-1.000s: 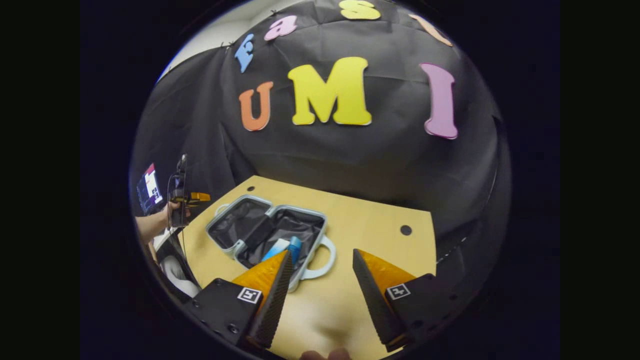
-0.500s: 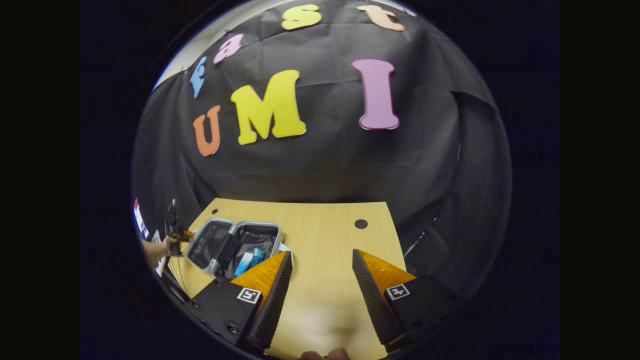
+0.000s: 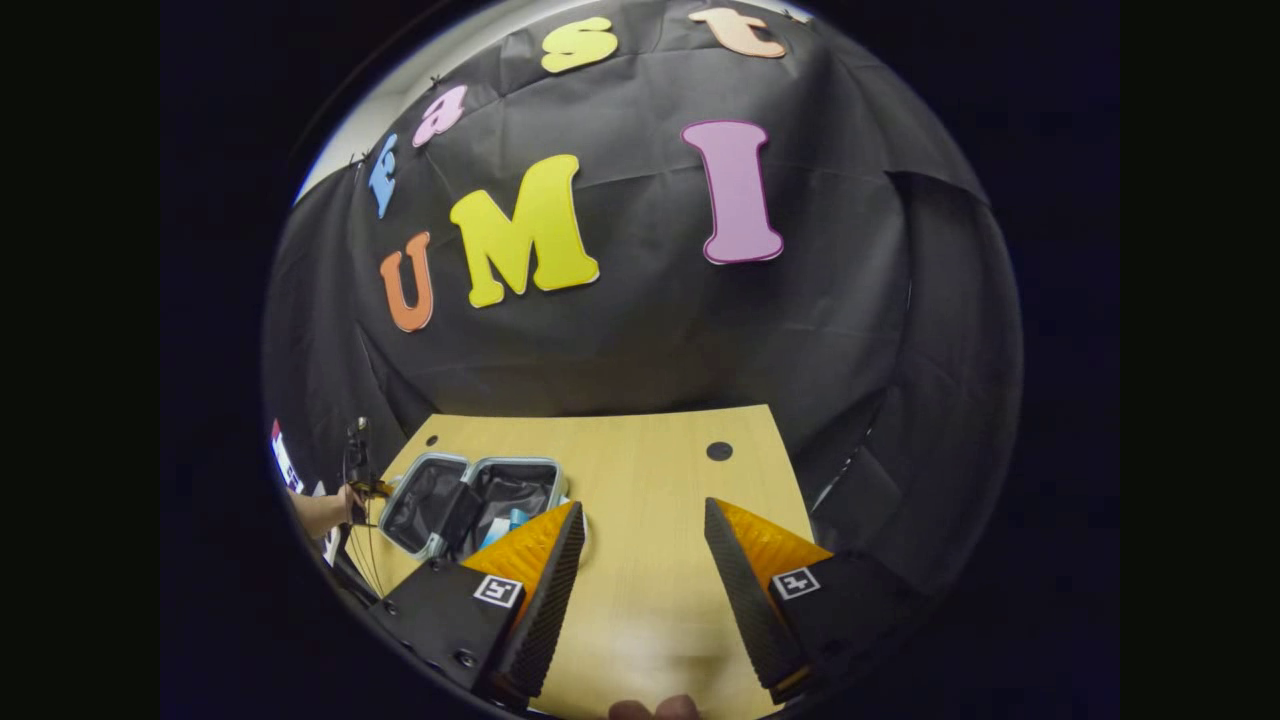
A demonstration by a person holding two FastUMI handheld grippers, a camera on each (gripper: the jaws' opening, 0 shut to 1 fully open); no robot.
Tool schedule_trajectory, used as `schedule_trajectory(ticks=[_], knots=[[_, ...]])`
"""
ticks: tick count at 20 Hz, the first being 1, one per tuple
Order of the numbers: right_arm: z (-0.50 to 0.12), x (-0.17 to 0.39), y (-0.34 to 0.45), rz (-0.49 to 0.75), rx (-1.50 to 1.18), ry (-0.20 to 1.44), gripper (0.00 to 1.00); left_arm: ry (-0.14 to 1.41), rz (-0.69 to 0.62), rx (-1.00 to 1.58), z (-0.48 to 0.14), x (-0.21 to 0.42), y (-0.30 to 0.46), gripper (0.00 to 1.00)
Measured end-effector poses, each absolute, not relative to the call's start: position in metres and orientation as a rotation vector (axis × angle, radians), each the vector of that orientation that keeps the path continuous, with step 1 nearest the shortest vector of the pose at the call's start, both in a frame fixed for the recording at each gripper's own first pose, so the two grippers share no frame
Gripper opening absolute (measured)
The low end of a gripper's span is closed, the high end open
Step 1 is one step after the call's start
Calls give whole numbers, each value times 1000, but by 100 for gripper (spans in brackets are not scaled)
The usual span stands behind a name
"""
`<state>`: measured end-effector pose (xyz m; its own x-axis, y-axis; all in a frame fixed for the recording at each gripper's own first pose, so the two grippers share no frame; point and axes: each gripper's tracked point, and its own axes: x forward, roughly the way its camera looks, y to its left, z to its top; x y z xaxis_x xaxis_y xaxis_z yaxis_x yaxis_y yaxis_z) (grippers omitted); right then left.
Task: First open the suitcase, pack the skin care products into it, and then close the suitcase.
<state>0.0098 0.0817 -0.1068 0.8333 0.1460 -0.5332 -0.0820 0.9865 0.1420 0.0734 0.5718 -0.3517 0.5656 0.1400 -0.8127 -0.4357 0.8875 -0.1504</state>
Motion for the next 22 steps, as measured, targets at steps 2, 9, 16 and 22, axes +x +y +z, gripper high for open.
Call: schedule_trajectory(ticks=[2,9,16,22], knots=[[-99,13,76,112,89,526,72,881,373,-328,-333,75,577,9],[-82,2,67,141,64,424,72,766,293,-209,-214,82,540,5],[-51,-9,52,187,32,325,72,583,93,-128,-82,103,368,3],[-39,-22,3,125,8,307,72,529,-101,-137,-94,108,182,3]])
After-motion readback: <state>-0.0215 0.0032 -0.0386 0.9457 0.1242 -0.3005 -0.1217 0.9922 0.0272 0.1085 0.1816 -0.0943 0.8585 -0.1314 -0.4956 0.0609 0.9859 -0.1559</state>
